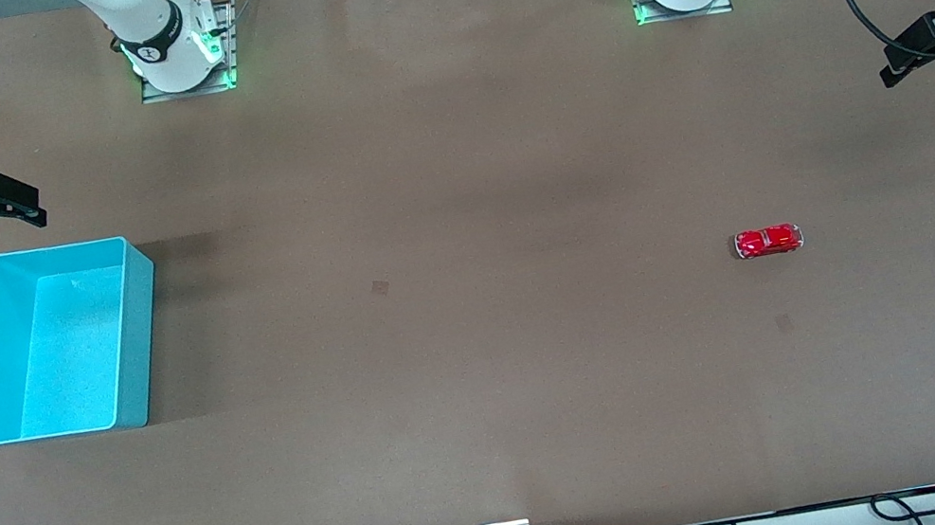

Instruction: Wind red beetle toy and store in blue box

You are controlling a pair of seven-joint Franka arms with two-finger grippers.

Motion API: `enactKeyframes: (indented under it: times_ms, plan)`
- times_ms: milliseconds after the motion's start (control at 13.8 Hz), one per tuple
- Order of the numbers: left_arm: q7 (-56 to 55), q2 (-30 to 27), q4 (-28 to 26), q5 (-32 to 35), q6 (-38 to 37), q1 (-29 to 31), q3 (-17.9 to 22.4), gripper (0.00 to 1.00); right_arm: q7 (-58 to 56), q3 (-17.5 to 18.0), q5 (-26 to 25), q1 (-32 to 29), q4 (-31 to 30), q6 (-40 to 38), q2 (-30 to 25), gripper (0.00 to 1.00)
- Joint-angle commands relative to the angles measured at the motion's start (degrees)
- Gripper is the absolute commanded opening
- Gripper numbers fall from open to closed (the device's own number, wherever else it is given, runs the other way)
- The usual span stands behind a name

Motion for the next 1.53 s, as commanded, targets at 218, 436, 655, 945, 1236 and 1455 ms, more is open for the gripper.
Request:
enactKeyframes:
  times_ms: [218, 436, 655, 945, 1236, 1455]
  plan:
    - [-0.3, -1.4, -1.8, 0.8, -0.2, 0.1, -0.3, 1.0, 0.7, 0.0, -0.1, -0.7, 2.0, 1.4, 1.6, 1.0]
    - [6.5, 1.2, -2.8, 0.6, 0.0, 0.1, -0.4, 1.0, 0.8, 0.0, -0.1, -0.7, 3.2, 1.3, 2.5, 1.0]
    - [18.8, 2.3, -8.4, -0.3, 6.0, -0.2, -0.4, 1.0, 0.9, 0.0, -0.1, -0.8, 3.6, 1.2, 2.9, 1.0]
    - [43.8, 8.2, -11.6, -0.2, 11.9, 0.0, -0.3, 1.0, 1.0, 0.0, 0.0, -0.9, 3.6, 0.9, 2.9, 1.0]
    - [65.0, 13.0, -18.2, 0.7, 26.2, 0.2, -0.3, 1.0, 1.0, 0.0, 0.0, -1.3, 3.6, 0.8, 2.9, 1.0]
    - [72.0, 14.0, -24.2, 4.2, 37.0, -0.5, -1.3, 1.0, 0.9, 0.0, 0.0, -1.4, 3.6, 0.8, 2.9, 1.0]
